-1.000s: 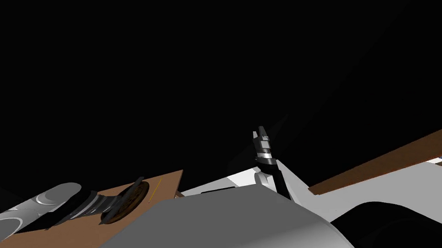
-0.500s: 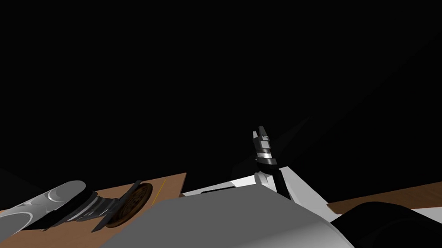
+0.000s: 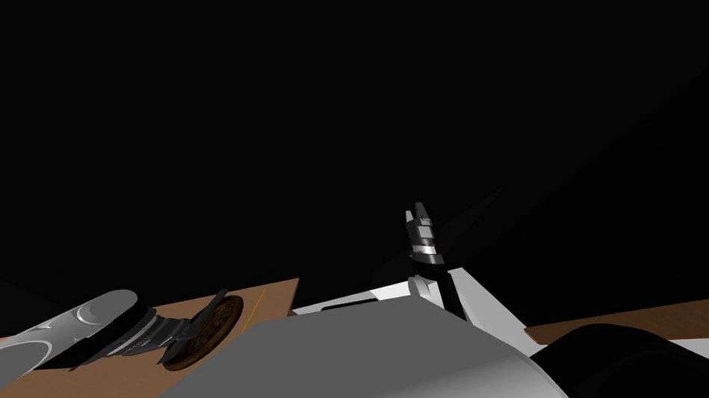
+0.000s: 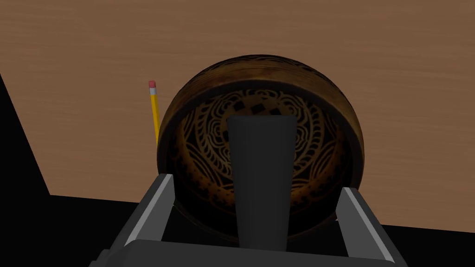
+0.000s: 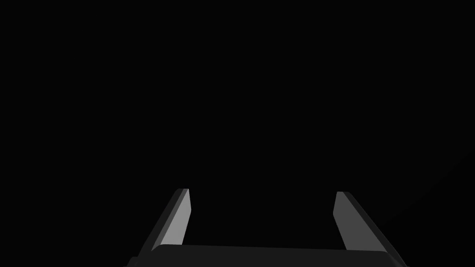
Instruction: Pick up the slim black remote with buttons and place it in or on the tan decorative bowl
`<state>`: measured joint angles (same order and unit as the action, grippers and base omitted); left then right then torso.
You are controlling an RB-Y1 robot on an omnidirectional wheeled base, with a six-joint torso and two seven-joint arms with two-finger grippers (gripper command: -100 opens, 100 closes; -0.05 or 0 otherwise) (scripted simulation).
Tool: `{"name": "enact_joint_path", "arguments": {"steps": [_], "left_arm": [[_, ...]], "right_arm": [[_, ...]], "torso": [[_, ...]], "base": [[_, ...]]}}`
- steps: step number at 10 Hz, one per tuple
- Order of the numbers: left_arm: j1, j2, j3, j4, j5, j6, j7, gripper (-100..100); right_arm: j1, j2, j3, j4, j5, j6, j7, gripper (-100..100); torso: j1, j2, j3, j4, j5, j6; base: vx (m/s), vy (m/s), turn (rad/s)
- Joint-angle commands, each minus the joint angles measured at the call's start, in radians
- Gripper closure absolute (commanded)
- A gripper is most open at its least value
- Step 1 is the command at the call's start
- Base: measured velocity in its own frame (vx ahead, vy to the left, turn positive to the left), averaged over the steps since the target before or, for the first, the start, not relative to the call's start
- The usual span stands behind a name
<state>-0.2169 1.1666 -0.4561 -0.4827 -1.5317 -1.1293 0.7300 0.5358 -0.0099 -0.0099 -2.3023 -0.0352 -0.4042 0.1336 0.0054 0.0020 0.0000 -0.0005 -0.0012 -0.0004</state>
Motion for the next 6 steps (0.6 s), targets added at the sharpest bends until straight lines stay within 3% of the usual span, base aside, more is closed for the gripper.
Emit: {"name": "enact_joint_path", "arguments": {"steps": [1,2,3,6], "left_arm": [[0.000,0.000,0.000,0.000,0.000,0.000,0.000,-100],[0.000,0.000,0.000,0.000,0.000,0.000,0.000,0],[-0.018,0.029,0.007,-0.013,-0.009,-0.036,0.012,-100],[-0.041,0.068,0.016,-0.030,-0.020,-0.085,0.027,-100]], "right_arm": [[0.000,0.000,0.000,0.000,0.000,0.000,0.000,0],[0.000,0.000,0.000,0.000,0.000,0.000,0.000,0],[0.000,0.000,0.000,0.000,0.000,0.000,0.000,0],[0.000,0.000,0.000,0.000,0.000,0.000,0.000,0]], "torso": [[0.000,0.000,0.000,0.000,0.000,0.000],[0.000,0.000,0.000,0.000,0.000,0.000],[0.000,0.000,0.000,0.000,0.000,0.000],[-0.003,0.002,0.001,0.001,-0.001,0.000]], "base": [[0.000,0.000,0.000],[0.000,0.000,0.000],[-0.020,-0.017,0.008],[-0.026,-0.031,0.008]]}}
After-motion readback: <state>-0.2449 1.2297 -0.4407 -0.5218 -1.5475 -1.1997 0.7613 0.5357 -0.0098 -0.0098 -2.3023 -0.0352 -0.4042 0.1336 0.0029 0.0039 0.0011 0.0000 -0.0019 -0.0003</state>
